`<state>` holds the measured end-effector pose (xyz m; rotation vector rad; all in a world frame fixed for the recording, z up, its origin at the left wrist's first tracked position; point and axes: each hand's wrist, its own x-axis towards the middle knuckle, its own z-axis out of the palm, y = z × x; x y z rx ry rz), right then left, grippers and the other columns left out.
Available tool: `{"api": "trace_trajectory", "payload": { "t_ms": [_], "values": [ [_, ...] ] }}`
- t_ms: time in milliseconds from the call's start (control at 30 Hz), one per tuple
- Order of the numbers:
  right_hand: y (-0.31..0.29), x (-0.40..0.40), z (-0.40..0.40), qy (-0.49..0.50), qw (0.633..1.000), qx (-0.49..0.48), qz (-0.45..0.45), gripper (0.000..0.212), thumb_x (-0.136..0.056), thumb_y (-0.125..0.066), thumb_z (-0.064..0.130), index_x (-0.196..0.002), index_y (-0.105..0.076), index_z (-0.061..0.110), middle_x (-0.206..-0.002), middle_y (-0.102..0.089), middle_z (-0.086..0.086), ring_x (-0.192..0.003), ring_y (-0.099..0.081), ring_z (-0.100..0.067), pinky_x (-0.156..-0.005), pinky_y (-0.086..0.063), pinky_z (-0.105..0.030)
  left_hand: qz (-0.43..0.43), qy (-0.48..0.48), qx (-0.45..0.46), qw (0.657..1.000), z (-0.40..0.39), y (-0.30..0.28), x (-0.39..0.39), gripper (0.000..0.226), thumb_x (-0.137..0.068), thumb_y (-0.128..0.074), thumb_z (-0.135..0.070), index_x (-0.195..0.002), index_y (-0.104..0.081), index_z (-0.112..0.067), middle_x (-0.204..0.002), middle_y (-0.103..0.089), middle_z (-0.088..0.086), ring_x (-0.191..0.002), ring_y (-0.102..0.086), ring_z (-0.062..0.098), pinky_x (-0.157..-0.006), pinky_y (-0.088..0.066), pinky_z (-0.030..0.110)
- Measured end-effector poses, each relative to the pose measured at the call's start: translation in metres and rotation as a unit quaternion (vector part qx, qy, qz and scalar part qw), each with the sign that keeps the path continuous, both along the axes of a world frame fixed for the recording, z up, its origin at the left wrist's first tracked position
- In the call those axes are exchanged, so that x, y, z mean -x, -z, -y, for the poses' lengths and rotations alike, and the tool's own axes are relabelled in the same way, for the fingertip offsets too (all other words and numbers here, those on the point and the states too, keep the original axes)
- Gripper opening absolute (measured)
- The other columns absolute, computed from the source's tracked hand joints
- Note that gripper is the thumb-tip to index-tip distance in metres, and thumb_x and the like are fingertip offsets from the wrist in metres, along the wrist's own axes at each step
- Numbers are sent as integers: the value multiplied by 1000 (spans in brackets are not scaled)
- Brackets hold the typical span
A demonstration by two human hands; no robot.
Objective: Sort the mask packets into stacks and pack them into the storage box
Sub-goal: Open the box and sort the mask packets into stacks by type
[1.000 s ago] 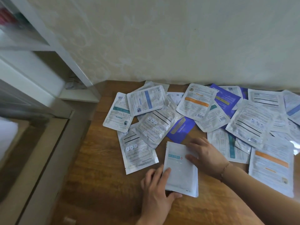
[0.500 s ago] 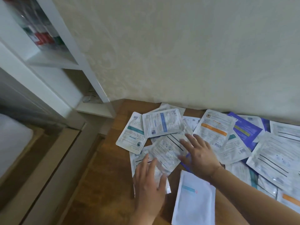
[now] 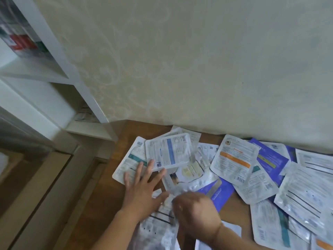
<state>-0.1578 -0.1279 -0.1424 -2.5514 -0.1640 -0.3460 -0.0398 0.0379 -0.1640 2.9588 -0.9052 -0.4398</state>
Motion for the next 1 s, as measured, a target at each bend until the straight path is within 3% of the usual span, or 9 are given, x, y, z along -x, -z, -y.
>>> {"api": "trace_trajectory", "payload": {
  "t_ms": [33,100,167,233,400,500,600,867,1000],
  "values": [
    [-2,-8,18,29,999,-12,5,3,-79,-59,26,-82,-60,28,-83,-61,13,-80,-59,-15,-62,-54,-33,25,-8,1,1000,-9,5,1,73,-82,-12,-87,-145,9,-59,-158,29,-10,-145,27,28,-109,15,66],
    [-4,-32,49,92,993,38,-60,39,-86,-47,44,-117,-63,25,-124,-63,4,-118,-56,-23,-93,-51,-42,49,-37,-5,998,-23,9,5,71,-86,-18,-83,-149,-10,-53,-164,1,-5,-150,2,33,-109,0,68],
    [-1,-56,70,131,964,117,-201,78,-81,-20,67,-149,-29,28,-160,-21,0,-148,-14,-29,-118,-20,-49,50,-78,-21,995,-32,13,7,71,-88,-20,-79,-151,-20,-46,-163,-12,-1,-148,-13,34,-108,-8,67],
    [7,-66,72,125,936,165,-286,91,-75,-9,76,-153,-10,31,-163,-1,-2,-148,8,-33,-118,-3,-54,56,-116,-27,991,-34,15,6,72,-89,-17,-78,-151,-23,-43,-163,-14,0,-148,-12,33,-109,-7,66],
    [18,-36,32,47,936,218,-271,80,-82,-27,81,-146,-36,34,-154,-36,-3,-140,-27,-45,-102,-16,-64,55,-190,37,980,-29,10,0,81,-87,-9,-78,-153,-23,-33,-164,-3,-1,-150,-1,29,-112,-9,68],
    [9,-28,27,6,946,196,-259,78,-85,-27,80,-150,-28,36,-157,-28,2,-143,-23,-38,-106,-18,-59,53,-82,78,992,-26,6,-1,83,-84,-21,-83,-154,-12,-39,-165,2,-1,-150,5,28,-113,0,66],
    [11,-25,64,45,958,171,-224,71,-92,-15,73,-153,-9,37,-161,-5,12,-149,0,-15,-119,-10,-48,51,72,48,995,-24,7,-2,86,-76,-32,-90,-150,-18,-48,-164,-9,-4,-151,0,25,-109,-6,67],
    [9,-15,147,92,917,259,-290,66,-93,-15,71,-150,-25,39,-157,-27,11,-147,-17,-22,-111,-12,-58,28,36,14,999,-20,0,-4,101,-67,-30,-97,-152,-11,-47,-164,3,-2,-150,3,33,-110,-3,66],
    [14,-17,152,119,906,272,-302,68,-91,-10,72,-151,-14,42,-160,-15,10,-149,-4,-24,-114,-9,-58,35,36,39,998,-20,-11,4,103,-71,-34,-94,-154,-11,-38,-164,5,0,-150,5,30,-113,-2,60]
  ]
}}
